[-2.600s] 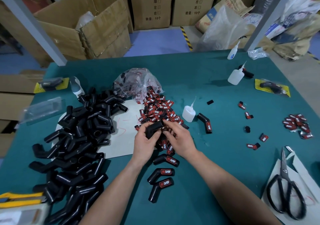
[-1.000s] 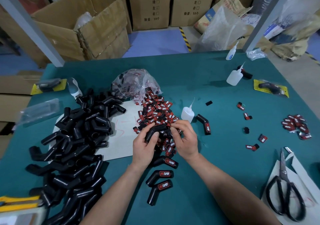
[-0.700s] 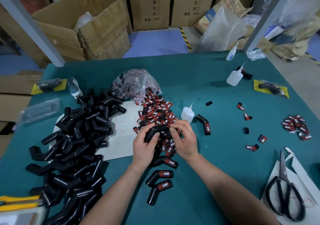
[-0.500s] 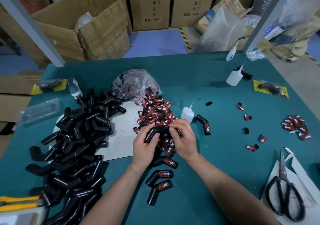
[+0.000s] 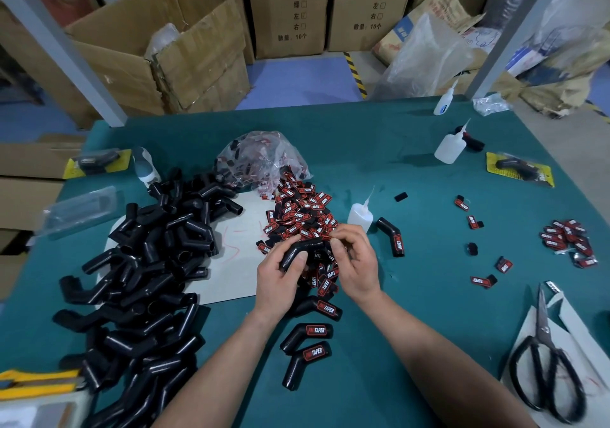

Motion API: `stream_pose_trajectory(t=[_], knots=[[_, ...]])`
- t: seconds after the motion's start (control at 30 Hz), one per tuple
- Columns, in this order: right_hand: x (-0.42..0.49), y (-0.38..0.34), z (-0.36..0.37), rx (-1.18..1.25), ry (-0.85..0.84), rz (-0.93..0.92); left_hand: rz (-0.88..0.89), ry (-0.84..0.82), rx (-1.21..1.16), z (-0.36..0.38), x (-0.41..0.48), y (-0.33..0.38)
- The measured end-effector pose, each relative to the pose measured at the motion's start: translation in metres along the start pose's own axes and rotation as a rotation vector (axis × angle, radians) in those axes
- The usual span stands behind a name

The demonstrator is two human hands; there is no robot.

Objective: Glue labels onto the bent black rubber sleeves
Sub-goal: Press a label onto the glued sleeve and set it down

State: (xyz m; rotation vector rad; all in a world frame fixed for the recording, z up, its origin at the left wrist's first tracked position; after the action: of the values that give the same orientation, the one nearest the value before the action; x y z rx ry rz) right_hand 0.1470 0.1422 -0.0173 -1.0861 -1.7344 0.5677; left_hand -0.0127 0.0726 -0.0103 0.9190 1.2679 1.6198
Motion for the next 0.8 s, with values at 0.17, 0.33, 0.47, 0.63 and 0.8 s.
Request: stream_pose_trajectory(t=[0.17,0.33,0.47,0.63,0.8], knots=[[0.001,0.002,0.000,0.000,0.008,0.012,-0.014,0.015,-0.006,-0.001,0.000,-0.002],[0.001,0.002,0.000,0.016,0.013,0.027,-0.017,0.024,-0.030,-0.001,0.000,-0.004],[0.003,-0.002,-0.002,0.018,0.011,0.034,0.008,0.027,-0.015,-0.003,0.000,-0.004],[0.003,-0.006,-0.004,0.011,0.016,0.022,0.056,0.021,0.036,-0.004,0.001,-0.006],[0.001,-0.010,-0.004,0.018,0.001,-0.032,0.093,0.008,0.073,-0.003,0.002,-0.004]])
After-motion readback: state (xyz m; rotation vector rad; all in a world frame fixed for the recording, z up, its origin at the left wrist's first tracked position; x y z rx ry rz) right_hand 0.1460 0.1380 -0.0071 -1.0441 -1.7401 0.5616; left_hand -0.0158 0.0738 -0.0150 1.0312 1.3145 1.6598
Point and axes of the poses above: each hand's wrist, its own x-axis towards the middle knuckle, its own z-axis out of the palm, y = z × x, the point moved 3 cm from there along x, towards the middle knuckle, and after that the axes turned 15 degrees about -x, right-handed, at the moved point
